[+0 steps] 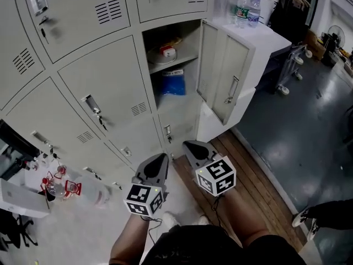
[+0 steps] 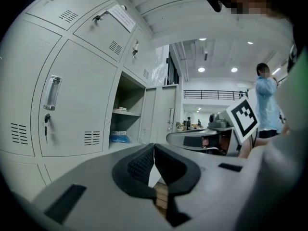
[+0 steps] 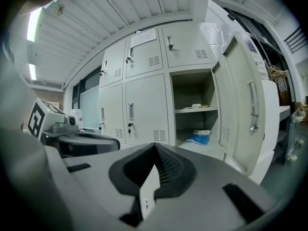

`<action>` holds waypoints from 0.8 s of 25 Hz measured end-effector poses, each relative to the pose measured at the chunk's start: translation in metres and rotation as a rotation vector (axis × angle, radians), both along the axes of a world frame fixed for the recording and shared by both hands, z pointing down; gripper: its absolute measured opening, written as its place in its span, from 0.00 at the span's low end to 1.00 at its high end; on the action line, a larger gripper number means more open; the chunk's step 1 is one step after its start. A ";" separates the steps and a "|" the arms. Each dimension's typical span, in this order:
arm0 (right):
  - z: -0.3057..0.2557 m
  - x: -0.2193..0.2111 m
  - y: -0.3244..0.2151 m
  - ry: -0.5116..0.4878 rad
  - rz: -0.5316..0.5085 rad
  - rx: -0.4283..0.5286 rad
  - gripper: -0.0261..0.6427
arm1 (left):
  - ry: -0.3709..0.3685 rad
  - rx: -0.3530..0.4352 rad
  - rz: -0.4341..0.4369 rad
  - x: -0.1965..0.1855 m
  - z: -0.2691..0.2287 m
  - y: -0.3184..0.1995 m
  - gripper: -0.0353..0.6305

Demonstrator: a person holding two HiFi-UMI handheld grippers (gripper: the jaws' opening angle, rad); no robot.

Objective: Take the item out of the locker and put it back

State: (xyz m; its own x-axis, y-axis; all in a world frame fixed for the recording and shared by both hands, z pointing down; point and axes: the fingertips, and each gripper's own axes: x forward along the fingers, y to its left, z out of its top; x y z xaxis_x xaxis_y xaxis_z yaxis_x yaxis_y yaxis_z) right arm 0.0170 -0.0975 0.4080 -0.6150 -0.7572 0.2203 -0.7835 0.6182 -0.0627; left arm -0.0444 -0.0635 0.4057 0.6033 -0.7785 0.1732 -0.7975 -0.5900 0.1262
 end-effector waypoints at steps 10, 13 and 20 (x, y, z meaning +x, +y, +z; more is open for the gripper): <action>0.003 0.046 0.041 -0.025 -0.065 -0.008 0.04 | -0.009 -0.007 -0.063 0.051 0.003 0.045 0.06; 0.003 0.055 0.047 -0.033 -0.077 -0.008 0.04 | -0.011 -0.008 -0.074 0.061 0.004 0.051 0.06; 0.006 0.069 0.055 -0.033 -0.097 -0.008 0.04 | -0.010 -0.009 -0.094 0.075 0.007 0.060 0.06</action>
